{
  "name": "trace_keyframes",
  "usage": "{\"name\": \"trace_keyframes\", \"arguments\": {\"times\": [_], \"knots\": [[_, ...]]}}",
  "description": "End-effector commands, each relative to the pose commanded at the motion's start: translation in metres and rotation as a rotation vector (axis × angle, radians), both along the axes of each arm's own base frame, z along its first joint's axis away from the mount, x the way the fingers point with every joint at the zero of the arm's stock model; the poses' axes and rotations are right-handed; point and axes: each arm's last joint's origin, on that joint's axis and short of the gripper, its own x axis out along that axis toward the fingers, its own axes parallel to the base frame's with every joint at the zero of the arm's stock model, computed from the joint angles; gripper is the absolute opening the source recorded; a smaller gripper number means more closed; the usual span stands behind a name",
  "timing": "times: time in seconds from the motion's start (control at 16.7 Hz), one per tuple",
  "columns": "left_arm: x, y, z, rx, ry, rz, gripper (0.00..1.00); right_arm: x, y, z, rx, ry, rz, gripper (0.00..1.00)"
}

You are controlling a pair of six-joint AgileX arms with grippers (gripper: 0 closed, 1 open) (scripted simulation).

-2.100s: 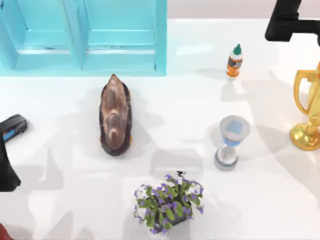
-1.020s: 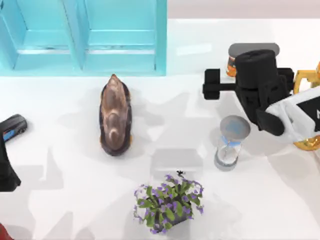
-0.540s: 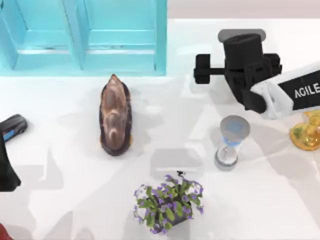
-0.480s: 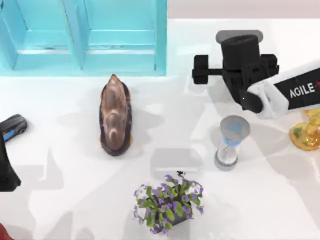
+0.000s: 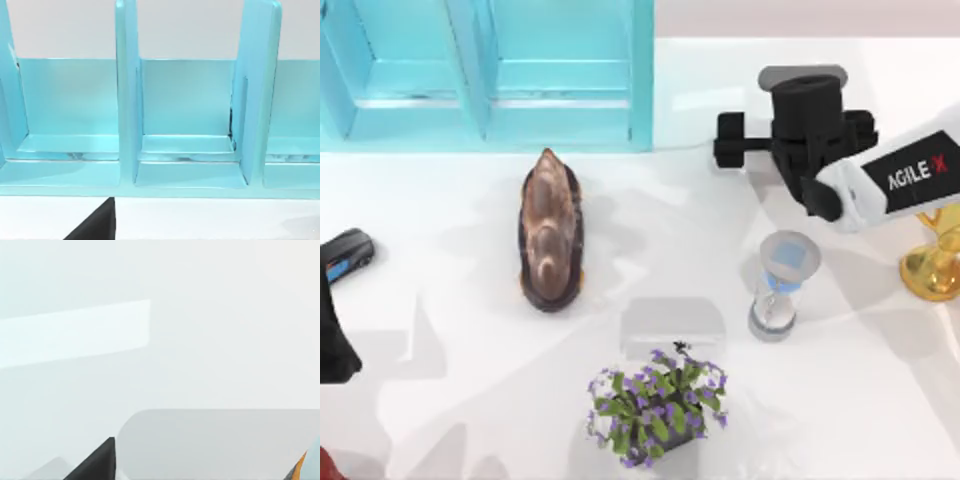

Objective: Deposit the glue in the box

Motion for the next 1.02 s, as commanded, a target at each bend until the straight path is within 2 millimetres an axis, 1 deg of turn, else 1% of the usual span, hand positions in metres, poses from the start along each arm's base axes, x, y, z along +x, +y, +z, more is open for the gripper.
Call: {"name": "trace_keyframes", "arguments": {"times": [0.06, 0.84, 0.9, 1.02], "knots": [[0.0000, 0.0000, 0.0000, 0.000, 0.000, 0.000, 1.00, 0.0000, 0.0000, 0.0000, 0.000, 0.000, 0.000, 1.00], [0.0000, 0.0000, 0.0000, 0.000, 0.000, 0.000, 1.00, 0.0000, 0.0000, 0.0000, 0.000, 0.000, 0.000, 0.02], [0.0000, 0.0000, 0.0000, 0.000, 0.000, 0.000, 1.00, 0.0000, 0.0000, 0.0000, 0.000, 0.000, 0.000, 0.00], [0.0000, 0.0000, 0.0000, 0.000, 0.000, 0.000, 1.00, 0.0000, 0.0000, 0.0000, 0.000, 0.000, 0.000, 0.00]]}}
